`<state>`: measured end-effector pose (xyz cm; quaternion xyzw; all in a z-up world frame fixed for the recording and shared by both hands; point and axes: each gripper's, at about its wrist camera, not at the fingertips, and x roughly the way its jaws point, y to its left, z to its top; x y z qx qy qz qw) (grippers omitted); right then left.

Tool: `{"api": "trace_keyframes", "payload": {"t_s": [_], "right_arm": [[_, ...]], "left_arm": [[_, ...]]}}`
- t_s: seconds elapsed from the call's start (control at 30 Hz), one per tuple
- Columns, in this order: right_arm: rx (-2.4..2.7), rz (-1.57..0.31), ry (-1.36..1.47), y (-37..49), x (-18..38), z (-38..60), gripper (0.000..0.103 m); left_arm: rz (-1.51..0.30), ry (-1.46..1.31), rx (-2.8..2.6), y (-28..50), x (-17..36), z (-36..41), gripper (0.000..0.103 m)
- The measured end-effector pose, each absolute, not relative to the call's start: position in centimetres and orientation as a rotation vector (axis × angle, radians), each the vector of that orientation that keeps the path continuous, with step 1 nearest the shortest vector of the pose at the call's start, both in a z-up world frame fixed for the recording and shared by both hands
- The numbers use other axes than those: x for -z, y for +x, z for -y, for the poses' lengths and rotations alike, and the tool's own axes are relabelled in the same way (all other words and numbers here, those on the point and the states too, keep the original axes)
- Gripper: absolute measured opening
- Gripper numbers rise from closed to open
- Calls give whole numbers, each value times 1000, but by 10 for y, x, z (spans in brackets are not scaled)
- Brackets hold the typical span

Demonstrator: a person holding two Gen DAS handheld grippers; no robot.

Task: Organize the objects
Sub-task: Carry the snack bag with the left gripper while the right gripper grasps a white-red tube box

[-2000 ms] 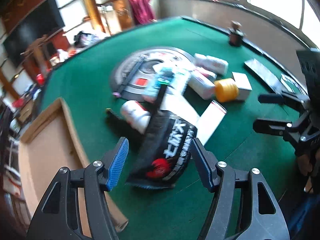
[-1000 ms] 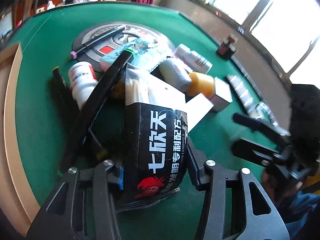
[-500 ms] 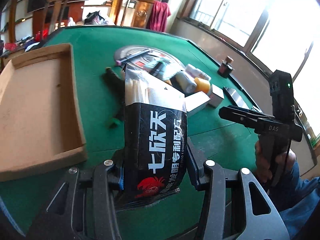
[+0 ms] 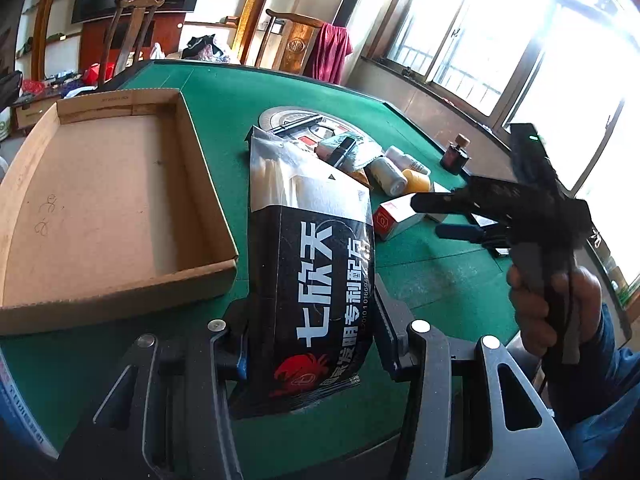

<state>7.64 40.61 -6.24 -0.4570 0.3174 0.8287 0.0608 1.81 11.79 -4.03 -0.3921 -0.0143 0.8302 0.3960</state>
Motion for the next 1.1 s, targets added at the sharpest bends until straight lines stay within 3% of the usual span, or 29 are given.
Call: {"api": "trace_keyframes", "payload": {"t_s": [0.1,0.23,0.27,0.4,0.47,0.63,0.8,1.1], "right_arm": [[-2409,-1031,-1358,71,68,-412,81],[-2381,-941,-1343,50,61,-409,78],[-2379,-903,-1368,43,61,-406,67],[-2410,-670,-1447,23,65,-388,47],[-2462,-504,-1466,22,65,-380,28],[-2571,-406,-1443,44,65,-382,26],[-2686,-534,-1374,69,61,-390,26],[-2856,-523,-1297,74,33,-368,26]], "left_arm": [[27,-973,-2104,22,38,-116,47],[30,-965,-2101,24,37,-116,47],[31,-966,-2103,24,37,-116,47],[32,-964,-2107,24,37,-114,47],[34,-963,-2110,24,37,-113,47],[28,-971,-2117,23,38,-115,47],[36,-982,-2128,18,39,-121,47],[38,-978,-2175,18,34,-122,47]]}}
